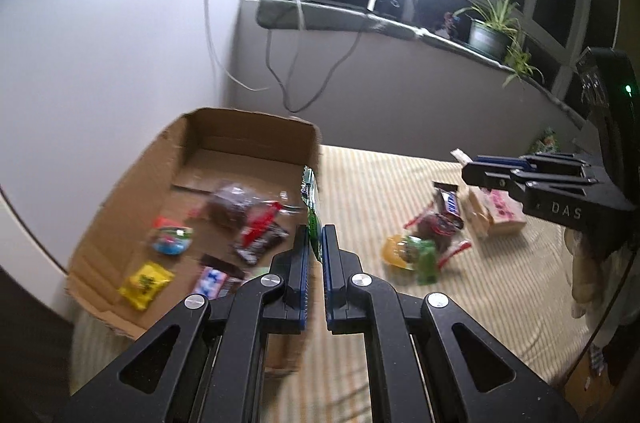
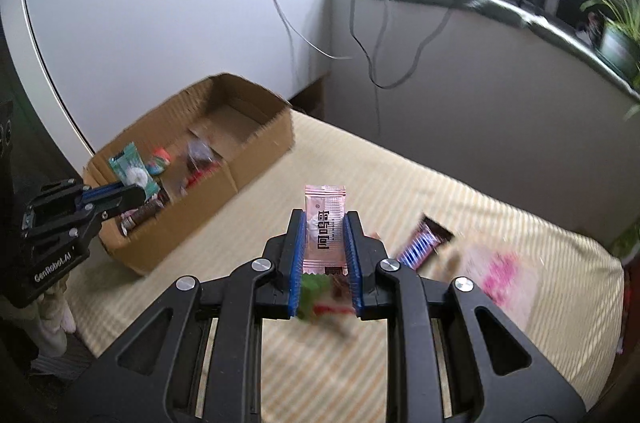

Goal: Organize snacks
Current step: 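Carry both items over the box and open both tools to drop them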

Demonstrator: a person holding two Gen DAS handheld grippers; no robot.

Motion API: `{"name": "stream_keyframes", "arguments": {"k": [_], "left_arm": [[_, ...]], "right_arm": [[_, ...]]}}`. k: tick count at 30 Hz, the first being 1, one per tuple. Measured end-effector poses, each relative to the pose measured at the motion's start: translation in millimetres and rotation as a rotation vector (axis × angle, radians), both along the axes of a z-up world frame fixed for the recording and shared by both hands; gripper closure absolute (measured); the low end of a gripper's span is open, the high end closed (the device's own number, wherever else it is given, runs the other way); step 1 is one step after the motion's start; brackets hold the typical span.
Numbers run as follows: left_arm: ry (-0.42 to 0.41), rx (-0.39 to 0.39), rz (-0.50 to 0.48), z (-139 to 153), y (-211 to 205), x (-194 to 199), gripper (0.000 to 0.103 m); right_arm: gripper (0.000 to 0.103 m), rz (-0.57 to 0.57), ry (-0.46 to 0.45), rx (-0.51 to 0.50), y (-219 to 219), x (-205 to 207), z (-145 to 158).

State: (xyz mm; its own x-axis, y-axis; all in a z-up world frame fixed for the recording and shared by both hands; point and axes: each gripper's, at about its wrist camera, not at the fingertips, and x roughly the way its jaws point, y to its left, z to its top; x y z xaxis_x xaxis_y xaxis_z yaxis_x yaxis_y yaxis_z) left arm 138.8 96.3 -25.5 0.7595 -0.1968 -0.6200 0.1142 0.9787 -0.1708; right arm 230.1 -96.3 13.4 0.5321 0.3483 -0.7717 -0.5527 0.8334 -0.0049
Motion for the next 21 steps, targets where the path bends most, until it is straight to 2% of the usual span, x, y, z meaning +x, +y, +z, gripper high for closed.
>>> {"name": "stream_keyframes", "arguments": {"k": [11, 21], "left_arm": [[0.001, 0.003, 0.059, -2.0, 40.9, 3.8, 0.098], [0.033, 0.000, 0.071, -14.0, 56.8, 12.3, 0.098]], "right_arm": [[0.083, 0.095, 0.016, -0.004, 79.9, 28.9, -10.1], [0.083, 0.139, 0.057, -0.009, 124.5, 49.8, -30.8]]}}
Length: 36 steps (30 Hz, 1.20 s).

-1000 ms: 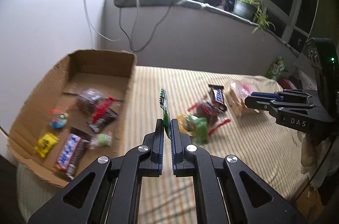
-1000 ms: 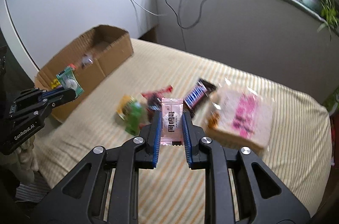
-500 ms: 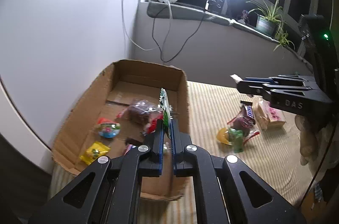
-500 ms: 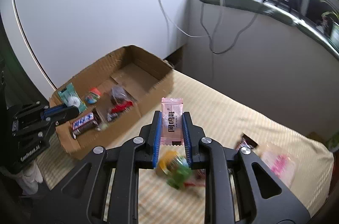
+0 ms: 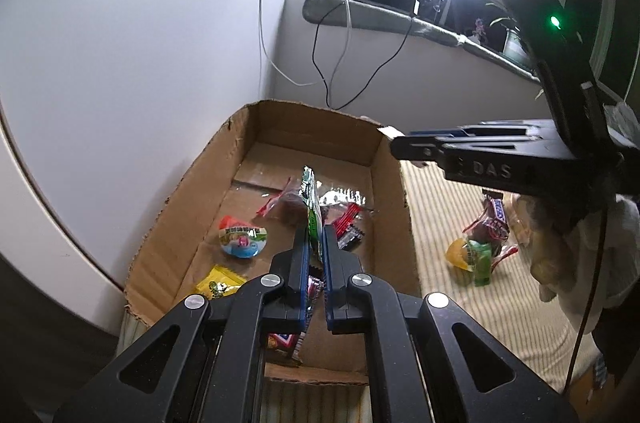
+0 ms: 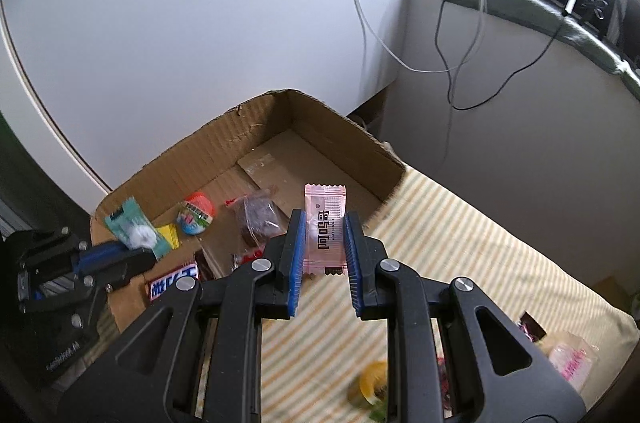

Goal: Organize snacks
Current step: 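Carry both items over the box and open both tools to drop them, then move both open tools back to the bagged bread loaf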

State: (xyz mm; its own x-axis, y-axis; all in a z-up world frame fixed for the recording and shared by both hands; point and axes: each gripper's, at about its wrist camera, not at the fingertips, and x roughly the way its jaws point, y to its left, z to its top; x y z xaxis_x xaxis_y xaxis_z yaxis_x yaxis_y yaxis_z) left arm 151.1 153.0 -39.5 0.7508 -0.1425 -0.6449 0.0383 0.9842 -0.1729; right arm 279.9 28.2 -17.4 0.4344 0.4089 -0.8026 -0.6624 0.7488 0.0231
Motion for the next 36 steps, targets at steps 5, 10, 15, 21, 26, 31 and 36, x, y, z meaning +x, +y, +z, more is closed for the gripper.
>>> {"name": "stream_keyframes", "arguments": {"k": [5, 10, 15, 21, 26, 31, 36], "left_arm": [[0.013, 0.002, 0.004, -4.9, 2.2, 3.5, 0.098], [0.017, 0.005, 0.007, -4.8, 3.7, 2.7, 0.098], [0.019, 0.010, 0.012, -4.2, 3.3, 3.1, 0.098], [0.013, 0.025, 0.022, -2.6, 0.7, 1.2, 0.096], [0.003, 0.041, 0.029, -0.1, -0.7, -0.7, 0.078], [-0.006, 0.049, 0.038, 3.2, -2.4, -3.8, 0.048], [0.000, 0.046, 0.049, 5.2, -1.3, -7.7, 0.040]], "right_arm": [[0.083, 0.017, 0.016, -0.009, 13.4, 6.7, -9.7], [0.083, 0.029, 0.034, -0.011, 21.6, 9.4, -14.1], [0.083, 0.041, 0.038, -0.014, 26.5, 8.2, -14.4], [0.082, 0.044, 0.033, -0.006, 24.4, 6.9, -11.2], [0.050, 0.044, 0.015, 0.006, 21.2, 3.2, -4.9], [0.030, 0.039, -0.016, 0.022, 16.2, -2.5, 3.9], [0.017, 0.021, -0.042, 0.038, 6.5, -7.2, 12.5]]}}
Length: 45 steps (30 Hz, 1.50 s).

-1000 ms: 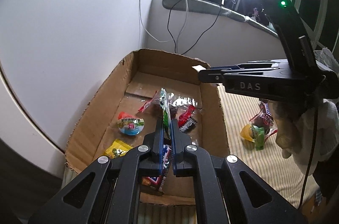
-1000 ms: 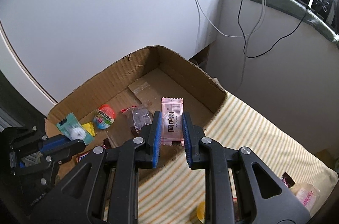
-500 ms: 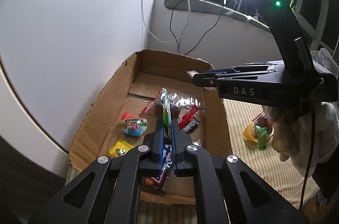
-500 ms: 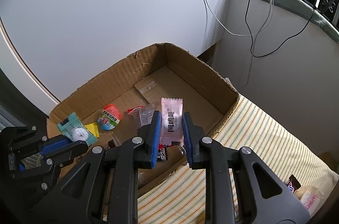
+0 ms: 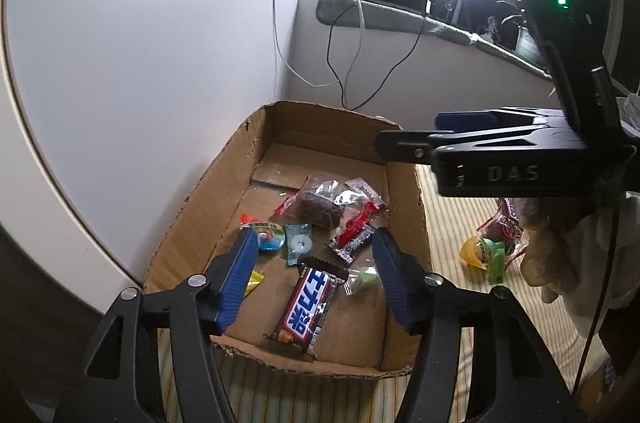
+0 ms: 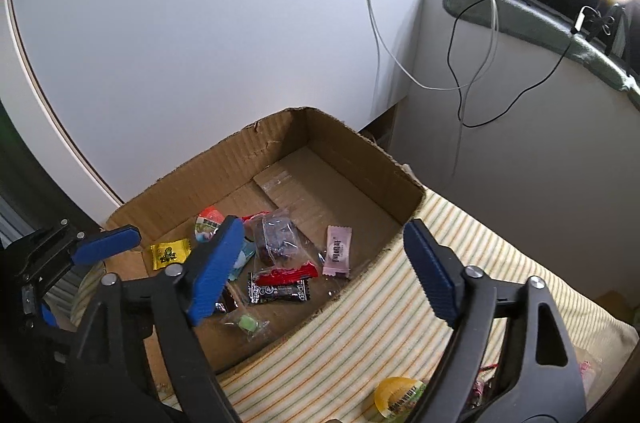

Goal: Organize snacks
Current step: 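Move both open tools back to the bagged bread loaf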

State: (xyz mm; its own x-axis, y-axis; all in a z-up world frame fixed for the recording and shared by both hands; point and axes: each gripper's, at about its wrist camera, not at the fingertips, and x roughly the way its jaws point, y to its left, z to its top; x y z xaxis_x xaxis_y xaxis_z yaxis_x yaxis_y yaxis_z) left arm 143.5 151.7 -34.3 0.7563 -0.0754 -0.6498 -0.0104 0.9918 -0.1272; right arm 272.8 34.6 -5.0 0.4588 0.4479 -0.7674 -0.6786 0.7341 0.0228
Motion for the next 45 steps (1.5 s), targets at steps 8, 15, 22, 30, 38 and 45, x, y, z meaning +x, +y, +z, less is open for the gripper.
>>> {"name": "stream_keyframes", "arguments": {"k": [8, 15, 22, 30, 38, 45], "left_arm": [[0.008, -0.016, 0.017, 5.4, -1.6, -8.5, 0.027], [0.018, -0.015, -0.004, 8.5, -15.9, -15.5, 0.024], [0.006, -0.004, -0.035, 16.0, -36.9, -20.5, 0.024], [-0.001, -0.006, -0.077, 19.8, -65.8, -18.2, 0.024], [0.007, -0.042, -0.148, 17.2, -103.9, -10.5, 0.024], [0.038, -0.086, -0.224, 9.2, -141.0, 4.4, 0.024]], "right_arm": [[0.014, -0.037, -0.004, 0.009, -23.7, -7.8, 6.8], [0.014, -0.085, -0.003, 0.032, -56.5, -16.6, 13.5], [0.010, -0.146, -0.028, 0.036, -97.8, -27.3, 24.1], [0.006, -0.235, -0.057, 0.033, -154.0, -35.5, 32.2], [0.006, -0.341, -0.040, 0.026, -216.2, -31.5, 29.5], [0.006, -0.422, 0.015, 0.037, -270.0, -20.2, 18.0]]}}
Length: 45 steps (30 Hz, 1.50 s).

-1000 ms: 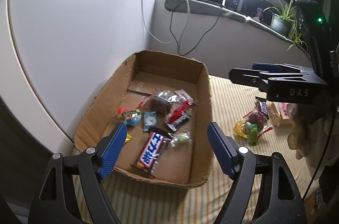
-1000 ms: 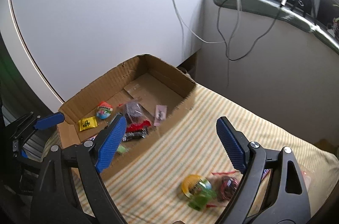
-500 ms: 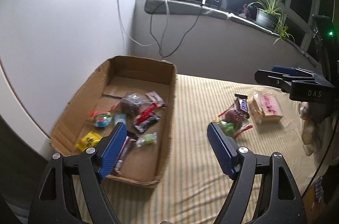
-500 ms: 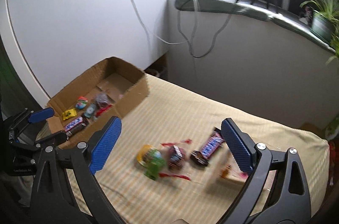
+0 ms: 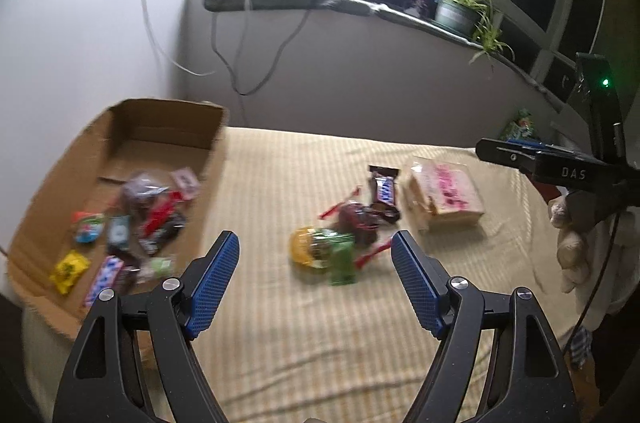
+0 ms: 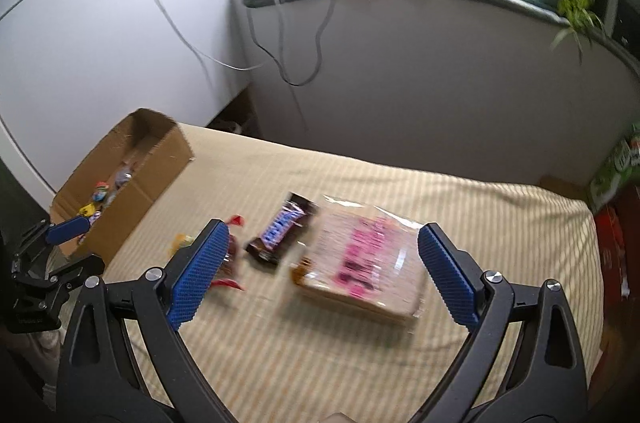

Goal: Organize snacks
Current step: 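Move both open tools back to the bagged bread loaf, then close the right tool on the bagged bread loaf and lift it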

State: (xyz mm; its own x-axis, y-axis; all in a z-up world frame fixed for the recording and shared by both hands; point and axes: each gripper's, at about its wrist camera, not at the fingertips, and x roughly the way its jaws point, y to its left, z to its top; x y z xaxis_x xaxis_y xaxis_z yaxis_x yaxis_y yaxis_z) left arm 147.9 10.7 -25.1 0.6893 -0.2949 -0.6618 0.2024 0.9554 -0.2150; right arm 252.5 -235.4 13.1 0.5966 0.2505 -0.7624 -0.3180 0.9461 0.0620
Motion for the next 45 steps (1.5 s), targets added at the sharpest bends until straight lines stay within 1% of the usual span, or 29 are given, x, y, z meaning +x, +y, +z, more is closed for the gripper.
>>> {"name": "stream_keyframes", "arguments": {"k": [6, 14, 19, 20, 23, 24, 25, 26, 30, 33, 37, 38, 41, 45], "left_arm": [[0.041, -0.032, -0.057, -8.0, -31.3, 16.3, 0.024], [0.100, -0.101, -0.126, -14.8, -65.6, 41.8, 0.024], [0.133, -0.121, -0.174, -20.3, -87.5, 57.0, 0.024], [0.139, -0.128, -0.181, -21.2, -91.2, 59.2, 0.025], [0.160, -0.149, -0.206, -24.9, -101.4, 68.3, 0.028], [0.168, -0.149, -0.210, -26.5, -104.4, 71.6, 0.031], [0.177, -0.153, -0.218, -28.1, -107.1, 74.8, 0.034], [0.186, -0.156, -0.226, -29.8, -110.3, 77.6, 0.035], [0.193, -0.142, -0.262, -32.4, -122.0, 82.7, 0.041], [0.204, -0.132, -0.278, -36.0, -127.9, 87.7, 0.041], [0.231, -0.139, -0.281, -43.1, -131.8, 96.3, 0.041], [0.236, -0.141, -0.284, -44.5, -133.1, 97.8, 0.041], [0.251, -0.144, -0.292, -47.8, -136.3, 100.7, 0.045], [0.247, -0.132, -0.296, -48.9, -139.9, 102.0, 0.049]], "right_arm": [[0.006, -0.023, 0.062, 0.023, -27.9, 9.2, -17.8], [0.006, -0.027, 0.151, 0.075, -48.8, 21.2, -44.7], [0.006, -0.041, 0.202, 0.133, -60.0, 30.2, -57.4], [0.007, -0.044, 0.214, 0.146, -62.2, 32.2, -60.3], [0.017, -0.042, 0.236, 0.170, -64.5, 36.3, -65.3], [0.019, -0.040, 0.244, 0.175, -64.7, 37.8, -67.1], [0.019, -0.040, 0.246, 0.174, -64.1, 39.5, -68.1], [0.019, -0.040, 0.248, 0.174, -64.3, 40.7, -69.4], [0.025, -0.034, 0.259, 0.175, -64.3, 44.0, -73.4], [0.030, -0.030, 0.275, 0.181, -64.8, 48.3, -76.8], [0.030, -0.033, 0.298, 0.183, -66.2, 54.0, -83.7], [0.032, -0.028, 0.307, 0.191, -66.7, 55.7, -86.0], [0.039, -0.034, 0.326, 0.198, -68.8, 60.1, -92.2], [0.041, -0.042, 0.340, 0.216, -73.6, 62.8, -94.3]]}}
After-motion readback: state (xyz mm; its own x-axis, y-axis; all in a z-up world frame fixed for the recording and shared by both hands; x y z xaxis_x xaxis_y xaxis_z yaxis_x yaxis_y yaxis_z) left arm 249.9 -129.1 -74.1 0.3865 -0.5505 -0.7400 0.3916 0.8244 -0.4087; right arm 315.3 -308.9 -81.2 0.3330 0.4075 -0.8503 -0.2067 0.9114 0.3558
